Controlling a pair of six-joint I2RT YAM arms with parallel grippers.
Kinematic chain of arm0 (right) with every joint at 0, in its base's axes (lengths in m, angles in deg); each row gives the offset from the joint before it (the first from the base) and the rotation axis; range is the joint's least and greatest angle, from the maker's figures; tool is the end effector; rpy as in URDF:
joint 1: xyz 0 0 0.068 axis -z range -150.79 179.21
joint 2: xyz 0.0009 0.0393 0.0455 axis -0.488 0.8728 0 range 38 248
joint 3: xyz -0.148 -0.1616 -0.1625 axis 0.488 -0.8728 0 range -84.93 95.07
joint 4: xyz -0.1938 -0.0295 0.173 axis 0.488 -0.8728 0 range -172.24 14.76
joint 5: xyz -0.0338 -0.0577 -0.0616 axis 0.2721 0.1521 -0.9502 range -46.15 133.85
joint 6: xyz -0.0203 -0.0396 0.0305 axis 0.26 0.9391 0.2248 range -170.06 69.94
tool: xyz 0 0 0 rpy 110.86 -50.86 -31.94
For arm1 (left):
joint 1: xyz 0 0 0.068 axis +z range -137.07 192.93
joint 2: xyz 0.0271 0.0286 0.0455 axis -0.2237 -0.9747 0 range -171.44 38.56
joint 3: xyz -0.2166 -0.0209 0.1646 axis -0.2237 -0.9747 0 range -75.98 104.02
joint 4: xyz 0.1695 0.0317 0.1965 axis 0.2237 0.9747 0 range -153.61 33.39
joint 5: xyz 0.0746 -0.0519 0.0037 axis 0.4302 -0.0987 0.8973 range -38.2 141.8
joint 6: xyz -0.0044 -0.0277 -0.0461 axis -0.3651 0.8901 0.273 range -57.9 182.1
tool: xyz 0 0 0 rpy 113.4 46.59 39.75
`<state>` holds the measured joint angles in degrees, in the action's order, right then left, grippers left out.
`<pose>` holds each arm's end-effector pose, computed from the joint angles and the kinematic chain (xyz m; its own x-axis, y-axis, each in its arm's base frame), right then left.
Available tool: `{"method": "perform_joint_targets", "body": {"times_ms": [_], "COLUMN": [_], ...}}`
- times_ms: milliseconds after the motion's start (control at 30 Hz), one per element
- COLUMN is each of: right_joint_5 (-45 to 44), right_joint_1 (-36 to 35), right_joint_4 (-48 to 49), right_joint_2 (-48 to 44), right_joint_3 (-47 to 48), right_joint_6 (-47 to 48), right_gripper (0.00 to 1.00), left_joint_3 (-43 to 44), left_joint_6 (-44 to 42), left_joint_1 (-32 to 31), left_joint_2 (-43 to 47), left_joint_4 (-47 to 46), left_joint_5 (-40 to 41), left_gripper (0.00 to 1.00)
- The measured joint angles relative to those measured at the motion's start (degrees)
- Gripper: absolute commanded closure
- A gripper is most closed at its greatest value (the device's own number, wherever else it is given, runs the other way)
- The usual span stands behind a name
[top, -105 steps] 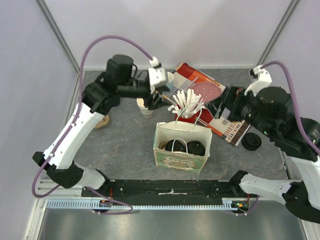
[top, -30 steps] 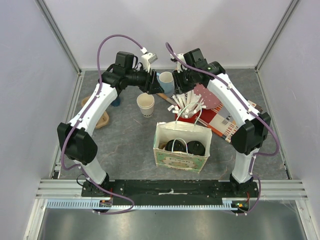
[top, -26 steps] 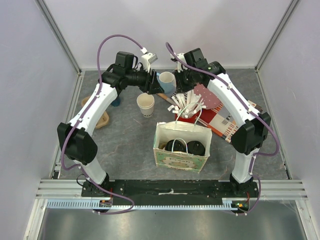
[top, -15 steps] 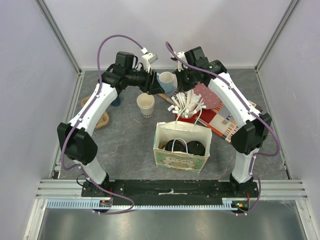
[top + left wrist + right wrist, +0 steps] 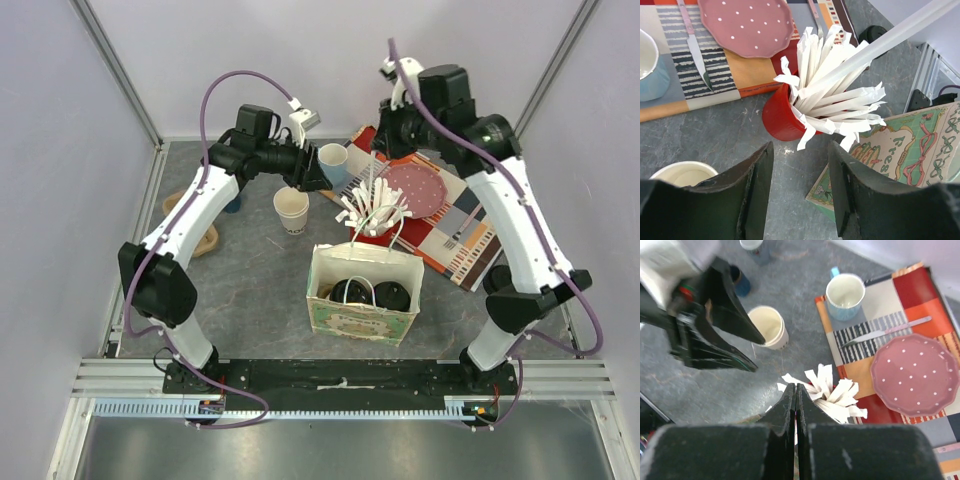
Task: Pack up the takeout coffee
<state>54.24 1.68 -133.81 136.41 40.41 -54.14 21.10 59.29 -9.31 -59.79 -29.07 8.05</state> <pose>0.3009 0.1641 0.4819 -0.5062 -0.1849 -0.8424 -0.5562 0.8165 0.1550 0.3476 -0.1687 0.3709 -0.5021 0.2435 -0.8298 0.8180 0.4451 -0.3644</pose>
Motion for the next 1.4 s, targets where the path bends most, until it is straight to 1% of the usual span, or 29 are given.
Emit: {"method": "perform_joint_targets", "body": {"times_ms": [100, 233, 433, 533, 600, 733, 867, 1100, 1300, 1333, 1367, 1400], "right_joint_5": [-0.76, -2.69, -3.67, -0.59, 3.04, 9.18, 10.25, 10.03, 7.78, 7.39, 7.06, 6.80], "right_joint_1": [0.94, 2.47, 3.78, 3.82, 3.89, 3.91, 3.91, 3.91, 3.91, 3.91, 3.91, 3.91], "right_joint_4": [0.42, 3.06, 10.54, 14.01, 16.50, 18.29, 16.79, 9.79, 7.87, 7.91, 7.91, 7.89], "right_joint_2": [-2.82, -7.85, -19.15, -24.74, -28.09, -33.59, -38.12, -45.70, -47.71, -47.84, -48.11, -48.26], "right_joint_3": [2.34, 2.62, -2.60, -6.38, -9.81, -17.00, -24.20, -36.48, -41.35, -41.92, -42.51, -43.15], "right_joint_6": [-3.13, -8.79, -19.17, -24.52, -28.35, -34.64, -36.65, -36.15, -35.10, -34.86, -34.67, -34.42], "right_gripper": [1.00, 1.00, 1.00, 1.00, 1.00, 1.00, 1.00, 1.00, 1.00, 0.97, 0.87, 0.61], "left_joint_3": [0.00, 0.00, 0.04, 0.04, 0.04, 0.04, 0.04, 0.04, 0.04, 0.04, 0.04, 0.04], "left_joint_6": [-0.70, -0.61, -0.55, -0.55, -0.55, -0.52, -0.46, -0.46, -0.50, -0.50, -0.61, -0.70], "left_joint_1": [-1.07, -2.29, -2.84, -3.23, -3.87, -5.57, -6.56, -7.15, -7.15, -7.17, -7.23, -7.39], "left_joint_2": [-1.31, -3.45, -5.18, -5.44, -5.62, -6.14, -6.47, -6.67, -6.67, -6.67, -6.69, -6.73], "left_joint_4": [0.00, -0.31, -1.09, -1.46, -1.68, -2.08, -2.64, -3.61, -3.58, -3.61, -3.61, -3.61], "left_joint_5": [0.02, 0.07, 0.13, 0.15, 0.15, 0.15, 0.15, 0.50, 1.90, 2.01, 2.32, 2.73], "left_gripper": [0.44, 0.43, 0.43, 0.43, 0.43, 0.43, 0.44, 0.46, 0.49, 0.50, 0.50, 0.52]}}
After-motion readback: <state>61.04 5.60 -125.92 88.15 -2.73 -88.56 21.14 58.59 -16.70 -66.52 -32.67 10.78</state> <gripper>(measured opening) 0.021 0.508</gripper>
